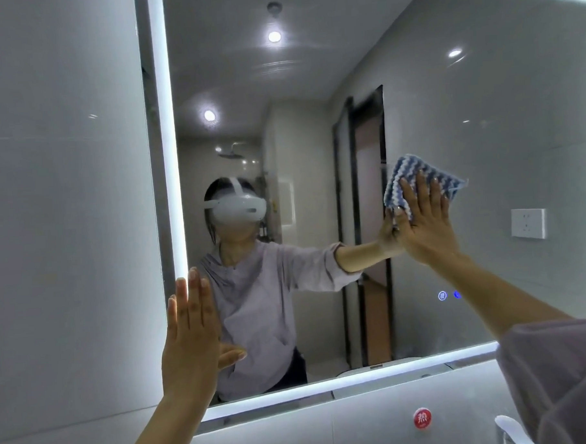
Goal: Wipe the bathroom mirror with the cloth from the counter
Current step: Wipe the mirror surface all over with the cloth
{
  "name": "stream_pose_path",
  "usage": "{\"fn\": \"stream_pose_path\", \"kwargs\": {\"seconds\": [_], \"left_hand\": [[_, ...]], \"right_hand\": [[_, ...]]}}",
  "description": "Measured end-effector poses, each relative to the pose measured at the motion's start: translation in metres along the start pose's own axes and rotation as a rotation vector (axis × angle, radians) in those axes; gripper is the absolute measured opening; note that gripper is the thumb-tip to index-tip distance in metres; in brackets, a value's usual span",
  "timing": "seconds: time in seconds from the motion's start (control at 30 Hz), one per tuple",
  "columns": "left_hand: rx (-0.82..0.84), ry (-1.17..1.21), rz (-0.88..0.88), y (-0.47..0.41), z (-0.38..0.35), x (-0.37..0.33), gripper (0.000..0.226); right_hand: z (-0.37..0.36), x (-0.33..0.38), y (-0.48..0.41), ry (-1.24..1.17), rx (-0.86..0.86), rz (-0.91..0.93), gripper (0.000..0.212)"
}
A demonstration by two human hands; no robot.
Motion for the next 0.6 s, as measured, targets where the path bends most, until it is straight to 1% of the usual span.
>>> {"fn": "stream_pose_path", "kwargs": {"seconds": [0.07,0.17,0.23,0.3,0.4,0.6], "left_hand": [[-0.011,0.014,-0.006,0.0,0.0,0.0,0.137],[-0.016,0.045,-0.003,0.001,0.001,-0.001,0.135],[-0.005,0.041,-0.002,0.001,0.002,-0.001,0.135],[0.004,0.043,-0.006,0.001,0.002,-0.001,0.136],[0.016,0.046,-0.009,0.0,0.001,-0.001,0.137],[-0.008,0.052,-0.019,0.001,-0.001,0.001,0.144]], "right_hand": [[0.0,0.008,0.003,-0.038,-0.031,-0.032,0.072],[-0.006,0.023,0.007,-0.098,-0.069,-0.112,0.066],[-0.011,0.039,0.013,-0.1,-0.094,-0.128,0.065],[-0.014,0.064,0.023,-0.115,-0.126,-0.079,0.064],[-0.02,0.11,0.039,-0.133,-0.135,0.051,0.063],[-0.035,0.202,0.08,-0.086,-0.064,0.335,0.062]]}}
Point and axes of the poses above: each hand's wrist, its own y-axis away from the middle knuckle, its own z-axis out of the back of the hand, x = y × z, the point moved 5 cm from there along -y, towards the middle knuckle, and after that the axes turned 5 degrees about -z, right-handed, at the moved point
